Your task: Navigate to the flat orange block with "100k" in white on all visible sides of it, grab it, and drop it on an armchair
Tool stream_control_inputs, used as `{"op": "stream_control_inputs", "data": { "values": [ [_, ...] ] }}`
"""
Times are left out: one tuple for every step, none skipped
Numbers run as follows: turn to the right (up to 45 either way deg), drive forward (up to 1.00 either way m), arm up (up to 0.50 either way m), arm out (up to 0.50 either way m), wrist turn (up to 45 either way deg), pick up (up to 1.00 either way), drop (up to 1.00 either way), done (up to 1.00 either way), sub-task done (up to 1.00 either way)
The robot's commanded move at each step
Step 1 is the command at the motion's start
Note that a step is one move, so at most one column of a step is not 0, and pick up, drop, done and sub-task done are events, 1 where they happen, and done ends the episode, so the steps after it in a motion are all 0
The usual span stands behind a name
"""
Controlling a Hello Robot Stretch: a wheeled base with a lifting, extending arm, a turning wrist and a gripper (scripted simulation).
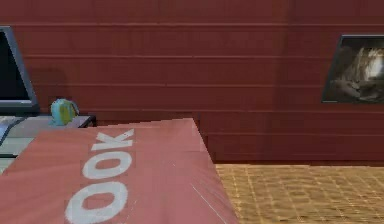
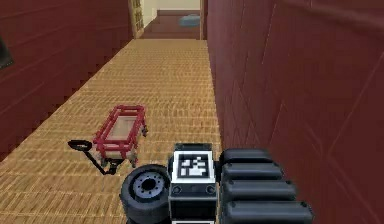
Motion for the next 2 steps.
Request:
{"op": "stream_control_inputs", "data": {
  "values": [
    [0.0,0.15,0.00,0.00,0.0,0.00,0.00,0.00,0.00],
    [-45.0,0.00,0.00,0.00,0.0,0.00,0.00,0.00,0.00]
  ]
}}
